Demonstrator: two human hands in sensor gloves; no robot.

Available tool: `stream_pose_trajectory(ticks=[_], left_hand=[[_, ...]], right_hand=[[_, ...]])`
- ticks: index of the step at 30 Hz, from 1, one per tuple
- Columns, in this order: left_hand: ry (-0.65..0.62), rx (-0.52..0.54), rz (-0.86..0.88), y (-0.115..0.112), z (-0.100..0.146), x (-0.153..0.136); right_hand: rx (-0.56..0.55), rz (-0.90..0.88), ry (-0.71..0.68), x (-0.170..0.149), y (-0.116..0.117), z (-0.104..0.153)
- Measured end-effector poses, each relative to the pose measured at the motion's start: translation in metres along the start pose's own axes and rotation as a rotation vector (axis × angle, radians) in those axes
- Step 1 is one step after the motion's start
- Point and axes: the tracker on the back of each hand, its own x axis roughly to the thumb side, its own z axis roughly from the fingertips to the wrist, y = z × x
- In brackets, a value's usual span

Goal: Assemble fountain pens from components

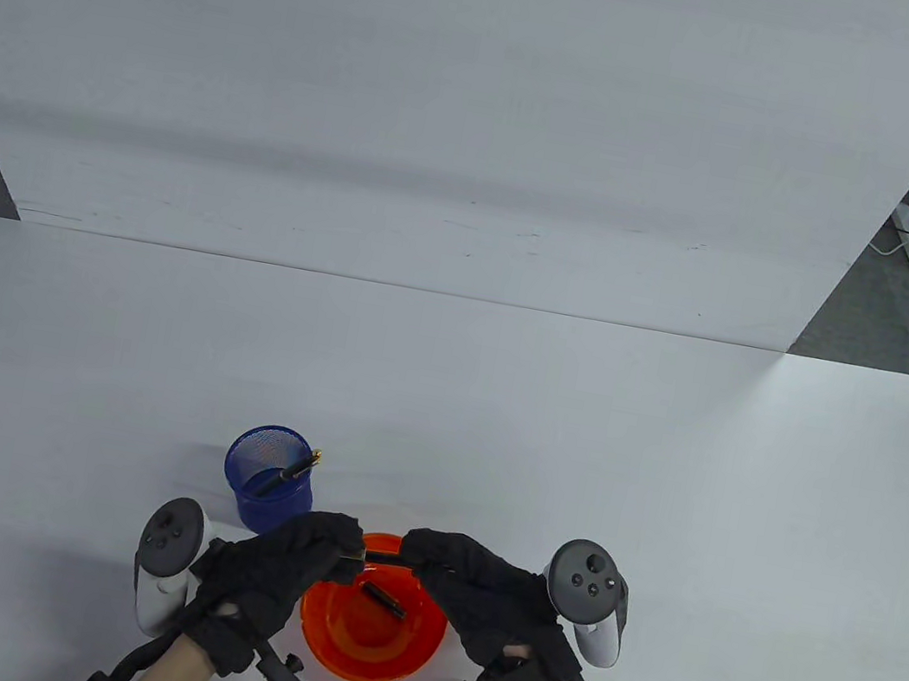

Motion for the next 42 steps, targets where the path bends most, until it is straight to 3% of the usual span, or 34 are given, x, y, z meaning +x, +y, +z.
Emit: stream_pose_trajectory(ticks=[21, 31, 34, 36, 42], left_hand=[[0.000, 0.002, 0.007, 0.000, 0.000, 0.000], [0.033, 0.019, -0.031, 0.000, 0.001, 0.001], [0.054, -0.015, -0.039, -0.004, 0.001, -0.001], [0.042, -0.027, -0.027, -0.007, 0.001, -0.001], [0.031, 0.052, 0.182, -0.007, 0.003, -0.001]], right_hand=[[0.017, -0.012, -0.004, -0.001, 0.002, 0.000], [-0.124, -0.004, -0.048, 0.009, 0.001, 0.003], [-0.152, -0.001, -0.081, 0.015, 0.012, 0.003], [-0.133, 0.092, -0.072, 0.017, 0.023, 0.002], [-0.053, 0.272, -0.068, 0.024, 0.054, -0.004]])
